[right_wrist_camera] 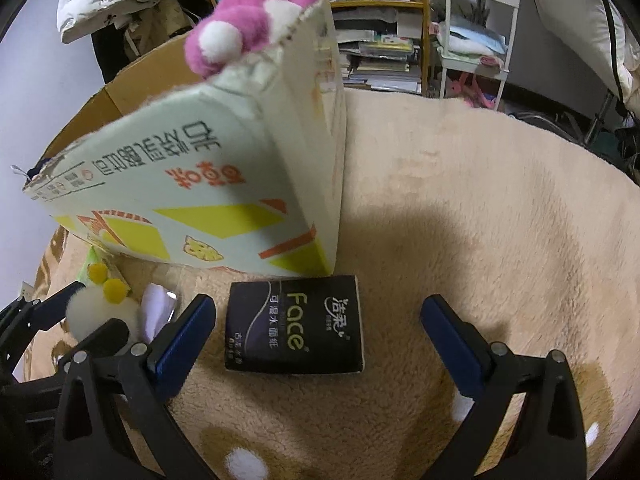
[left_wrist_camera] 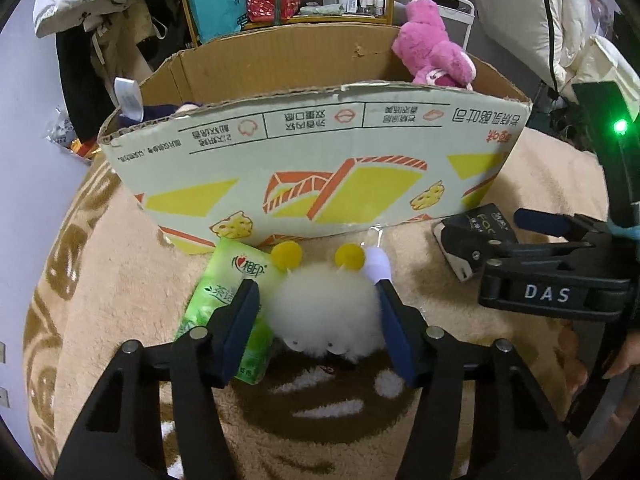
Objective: Organize soft objects
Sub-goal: 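Close the left tool on the white fluffy toy while the right tool grips the black Face tissue pack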
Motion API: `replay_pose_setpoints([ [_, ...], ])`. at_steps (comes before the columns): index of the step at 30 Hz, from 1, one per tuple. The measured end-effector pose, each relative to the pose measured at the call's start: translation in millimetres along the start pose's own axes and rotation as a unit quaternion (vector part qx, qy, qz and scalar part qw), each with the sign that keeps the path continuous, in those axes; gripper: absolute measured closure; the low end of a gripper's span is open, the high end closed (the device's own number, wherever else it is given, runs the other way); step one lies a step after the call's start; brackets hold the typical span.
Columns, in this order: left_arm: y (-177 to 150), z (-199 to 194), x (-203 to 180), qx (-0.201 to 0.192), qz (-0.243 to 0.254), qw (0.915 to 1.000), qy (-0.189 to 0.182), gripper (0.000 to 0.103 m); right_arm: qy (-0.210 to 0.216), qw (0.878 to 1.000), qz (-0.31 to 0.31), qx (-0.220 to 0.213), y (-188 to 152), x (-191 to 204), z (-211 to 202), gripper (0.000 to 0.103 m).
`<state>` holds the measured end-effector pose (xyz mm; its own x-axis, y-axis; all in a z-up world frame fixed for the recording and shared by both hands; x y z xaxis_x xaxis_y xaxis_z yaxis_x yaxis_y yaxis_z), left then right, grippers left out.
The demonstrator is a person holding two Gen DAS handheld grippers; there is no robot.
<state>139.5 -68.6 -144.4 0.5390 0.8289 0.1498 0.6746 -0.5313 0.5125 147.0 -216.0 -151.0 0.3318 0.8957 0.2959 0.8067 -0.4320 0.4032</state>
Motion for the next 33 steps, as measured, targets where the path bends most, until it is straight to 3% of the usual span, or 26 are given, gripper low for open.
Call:
replay_pose_setpoints([
  [7, -2, 0, 3, 0.001, -0.007, 0.9999, -0.012, 0.058, -0.012, 1.0, -0.007, 0.003, 0, 2, 3, 0.0],
  [19, -5, 2, 0, 0.003, -0.01, 0.9999, -0.013, 0.063, -0.025, 1.0, -0.014, 0.001, -5, 3, 4, 0.003],
  [31, -5, 6, -2, 0.007, -0.013, 0.9999, -0.007, 0.063, -0.049, 0.998, -0.024, -0.003, -9, 1, 1, 0.024],
  [33, -5, 5, -2, 0.007, -0.014, 0.9999, -0.005, 0.072, -0.054, 0.998, -0.024, -0.005, -9, 0, 0, 0.029],
])
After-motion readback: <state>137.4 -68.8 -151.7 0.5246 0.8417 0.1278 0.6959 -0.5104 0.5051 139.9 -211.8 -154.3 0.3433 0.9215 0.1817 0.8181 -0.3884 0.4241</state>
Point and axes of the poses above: each gripper's, at about its wrist camera, not at the fingertips, and z roughly the way its jaws point, x to its left, y to its top, the point moved 3 cm from there along z, roughly the way its jaws point, and after that the axes turned 14 degrees about z, right-handed, at the moved point
